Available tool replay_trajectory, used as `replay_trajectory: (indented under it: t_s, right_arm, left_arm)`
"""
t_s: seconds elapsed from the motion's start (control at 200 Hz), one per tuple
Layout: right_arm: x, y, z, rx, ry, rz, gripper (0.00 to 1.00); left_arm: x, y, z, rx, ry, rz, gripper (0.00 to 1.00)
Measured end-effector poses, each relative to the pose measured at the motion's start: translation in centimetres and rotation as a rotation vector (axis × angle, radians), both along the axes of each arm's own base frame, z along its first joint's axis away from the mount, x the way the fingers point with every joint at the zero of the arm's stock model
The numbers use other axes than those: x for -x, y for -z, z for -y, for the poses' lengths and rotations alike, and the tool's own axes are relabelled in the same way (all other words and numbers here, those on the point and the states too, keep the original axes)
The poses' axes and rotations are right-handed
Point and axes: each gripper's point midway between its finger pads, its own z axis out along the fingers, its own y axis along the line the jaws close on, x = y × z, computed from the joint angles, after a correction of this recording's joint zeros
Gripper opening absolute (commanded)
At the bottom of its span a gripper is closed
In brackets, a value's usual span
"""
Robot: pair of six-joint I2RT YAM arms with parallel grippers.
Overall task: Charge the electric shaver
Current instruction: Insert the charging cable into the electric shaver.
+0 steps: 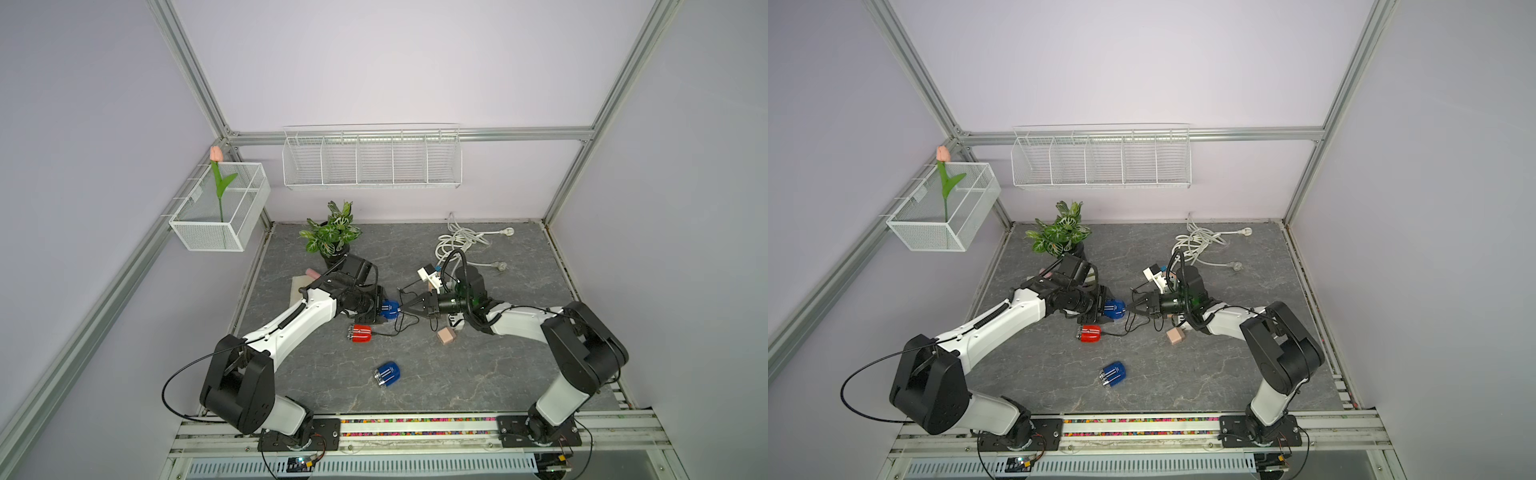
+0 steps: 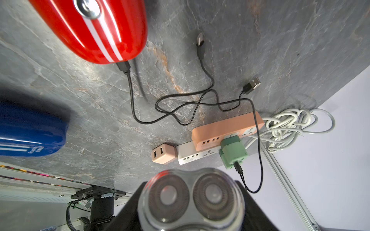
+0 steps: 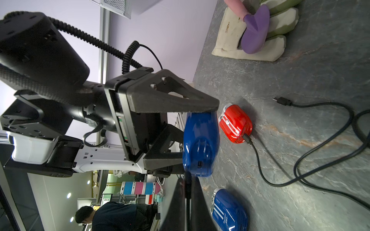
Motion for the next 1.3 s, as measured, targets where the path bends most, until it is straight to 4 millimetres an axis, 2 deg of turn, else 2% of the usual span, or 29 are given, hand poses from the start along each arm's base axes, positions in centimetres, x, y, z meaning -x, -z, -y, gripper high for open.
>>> replay_trajectory:
  t_s: [0.845,1.3]
  right_arm:
    - [-0.52,0.48,0.10,0.013,0.029,-0.010,0.07]
    - [-0.32,0.99,-0.28,0.019,0.029,-0.040,0.07]
  left_arm:
    - [0.15,-0.32,0.06,0.006,0.022,0.006,0.00]
    - [0.05,0.45,0.05,-0.011,0.019,-0.013,0.00]
